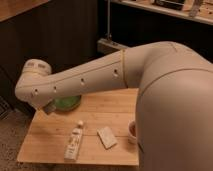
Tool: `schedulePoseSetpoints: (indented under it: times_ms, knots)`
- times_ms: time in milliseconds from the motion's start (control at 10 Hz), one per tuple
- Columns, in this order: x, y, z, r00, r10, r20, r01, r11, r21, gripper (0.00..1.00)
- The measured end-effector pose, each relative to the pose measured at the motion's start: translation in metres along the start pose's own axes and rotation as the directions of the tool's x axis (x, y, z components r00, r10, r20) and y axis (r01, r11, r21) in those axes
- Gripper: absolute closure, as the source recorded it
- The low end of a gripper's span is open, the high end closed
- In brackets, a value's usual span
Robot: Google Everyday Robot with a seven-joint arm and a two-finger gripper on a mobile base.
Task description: Place the eraser on the white sponge
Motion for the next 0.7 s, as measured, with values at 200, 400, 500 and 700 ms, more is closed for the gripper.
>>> schedulePoseSetpoints:
  times_ms: [200,400,500,700]
  knots:
    - [-0.002,-0.043,-0.008,0.997,0.083,-0.008,-0.082,0.996,0.026,0.8]
    - [-0.007,-0.075,-0.017,0.99,0.143,-0.019,-0.142,0.989,0.044,0.8]
    - [-0.009,-0.099,-0.029,0.982,0.185,-0.024,-0.183,0.981,0.066,0.8]
    - [-0.004,-0.124,-0.051,0.969,0.242,-0.037,-0.237,0.966,0.101,0.8]
